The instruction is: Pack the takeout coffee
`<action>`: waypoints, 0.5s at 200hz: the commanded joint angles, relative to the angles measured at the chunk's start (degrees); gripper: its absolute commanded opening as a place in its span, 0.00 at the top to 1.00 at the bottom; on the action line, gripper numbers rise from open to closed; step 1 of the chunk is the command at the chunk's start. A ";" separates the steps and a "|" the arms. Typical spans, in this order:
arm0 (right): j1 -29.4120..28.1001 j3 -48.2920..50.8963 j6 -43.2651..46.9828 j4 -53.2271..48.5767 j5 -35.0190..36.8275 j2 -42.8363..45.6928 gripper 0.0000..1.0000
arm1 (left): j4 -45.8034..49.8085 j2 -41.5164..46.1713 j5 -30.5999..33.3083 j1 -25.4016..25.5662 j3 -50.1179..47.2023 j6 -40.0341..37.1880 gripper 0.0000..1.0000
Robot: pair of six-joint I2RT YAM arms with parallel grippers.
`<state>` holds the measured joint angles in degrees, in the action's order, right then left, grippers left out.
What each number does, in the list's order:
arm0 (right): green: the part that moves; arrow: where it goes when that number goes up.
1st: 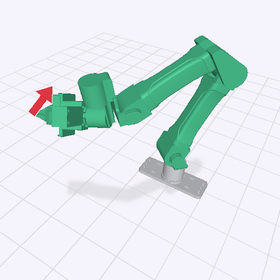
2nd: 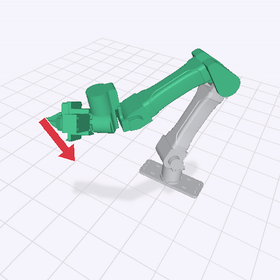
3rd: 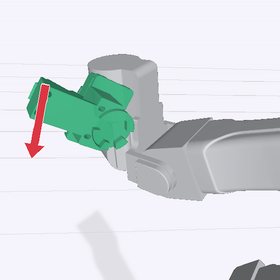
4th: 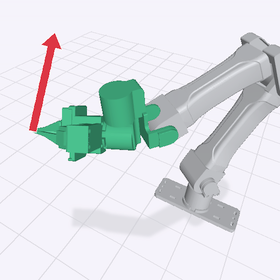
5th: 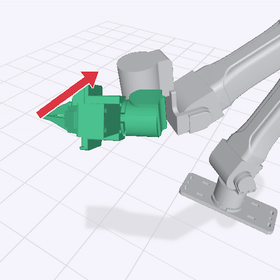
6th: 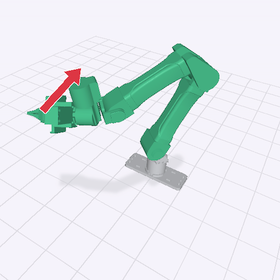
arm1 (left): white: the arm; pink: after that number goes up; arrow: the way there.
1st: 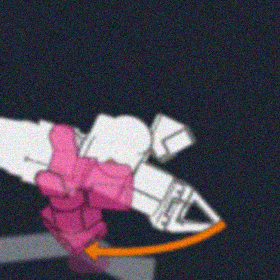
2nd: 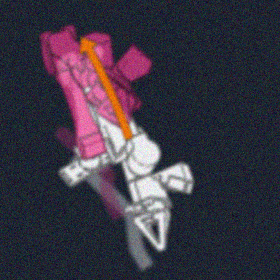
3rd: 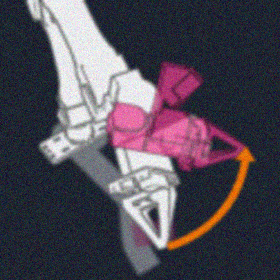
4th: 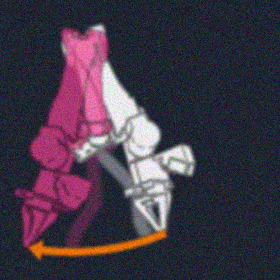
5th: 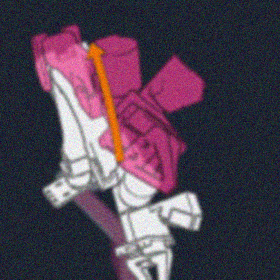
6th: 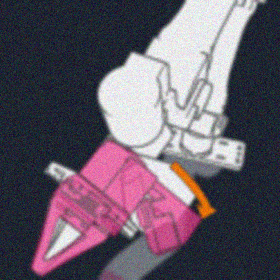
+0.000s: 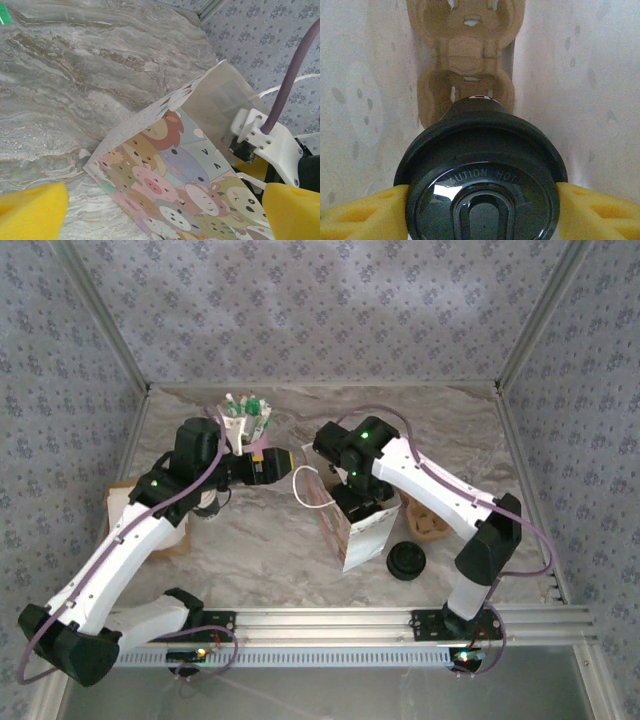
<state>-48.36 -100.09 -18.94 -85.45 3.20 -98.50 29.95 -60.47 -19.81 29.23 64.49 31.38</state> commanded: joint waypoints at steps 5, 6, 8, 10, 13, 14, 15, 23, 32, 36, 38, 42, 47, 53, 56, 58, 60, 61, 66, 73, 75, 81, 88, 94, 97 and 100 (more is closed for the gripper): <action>-0.09 1.03 -1.10 0.76 0.11 2.39 0.29 | -1.44 2.57 0.96 -0.39 -1.24 1.18 0.01; -0.08 1.08 -1.10 0.79 0.08 2.37 0.29 | -1.46 2.64 0.98 -0.40 -1.27 1.21 0.01; -0.12 1.18 -1.06 0.80 0.06 2.42 0.29 | -1.47 2.86 1.04 -0.38 -1.33 1.23 0.01; -0.12 1.21 -1.09 0.85 -0.01 2.43 0.29 | -1.54 3.00 1.08 -0.40 -1.46 1.30 0.01; -0.15 1.34 -1.08 0.89 0.00 2.48 0.29 | -1.63 3.32 1.17 -0.39 -1.57 1.33 0.01; -0.16 1.36 -1.09 0.90 -0.02 2.50 0.29 | -1.64 3.37 1.17 -0.36 -1.56 1.37 0.01; -0.11 1.33 -1.09 0.90 -0.03 2.51 0.29 | -1.69 3.44 1.22 -0.38 -1.61 1.39 0.01; -0.24 1.55 -1.10 0.98 -0.08 2.53 0.29 | -1.90 4.25 1.48 -0.39 -2.00 1.49 0.00; -0.24 1.71 -1.10 1.07 -0.21 2.56 0.29 | -2.00 5.27 1.87 -0.33 -2.28 1.67 0.01; -0.24 1.84 -1.10 1.12 -0.26 2.53 0.29 | -2.01 5.68 2.17 -0.34 -2.35 1.75 0.01; -0.22 1.90 -1.10 1.20 -0.31 2.53 0.29 | -2.01 5.94 2.28 -0.39 -2.46 1.82 0.01; -0.24 2.00 -1.14 1.16 -0.31 2.55 0.29 | -2.01 6.40 2.47 -0.38 -2.57 1.92 0.00; -0.18 2.09 -1.10 1.25 -0.43 2.56 0.29 | -2.14 6.91 2.68 -0.35 -2.74 2.13 0.01; -0.16 2.26 -1.10 1.34 -0.39 2.60 0.29 | -2.32 7.69 2.83 -0.24 -3.07 2.40 0.01; -0.16 2.25 -1.10 1.41 -0.52 2.53 0.29 | -2.35 8.06 2.89 -0.26 -3.26 2.50 0.01; -0.20 2.33 -1.10 1.36 -0.55 2.52 0.30 | -2.51 8.36 2.93 -0.26 -3.46 2.60 0.01; -0.21 2.33 -1.06 1.47 -0.56 2.54 0.30 | -2.57 8.68 3.00 -0.24 -3.66 2.70 0.01; -0.23 2.39 -1.08 1.54 -0.61 2.58 0.29 | -2.64 8.82 3.01 -0.19 -3.71 2.75 0.01; -0.18 2.49 -1.10 1.67 -0.65 2.56 0.29 | -2.80 9.62 3.10 -0.14 -4.10 2.97 0.00; -0.22 2.58 -1.10 1.77 -0.59 2.54 0.29 | -2.81 10.79 3.28 -0.02 -4.72 3.15 0.01; -0.22 2.63 -1.10 1.80 -0.64 2.59 0.30 | -2.82 11.00 3.35 0.06 -4.83 3.16 0.00; -0.27 2.72 -1.10 1.99 -0.58 2.58 0.29 | -2.60 12.03 3.63 0.17 -5.27 3.23 0.01; -0.29 2.88 -1.08 2.11 -0.64 2.65 0.30 | -2.24 13.22 3.79 0.32 -5.75 3.25 0.01; -0.28 2.89 -1.10 2.21 -0.62 2.70 0.30 | -2.10 14.28 3.88 0.48 -6.22 3.38 0.01; -0.25 2.90 -1.10 2.26 -0.59 2.66 0.30 | -2.09 14.79 3.86 0.55 -6.49 3.47 0.01; -0.34 2.92 -1.10 2.30 -0.65 2.73 0.30 | -2.20 15.31 3.90 0.69 -6.82 3.60 0.01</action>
<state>-48.40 -97.91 -19.05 -83.13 2.96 -97.25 28.84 -48.82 -17.06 29.28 59.29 33.93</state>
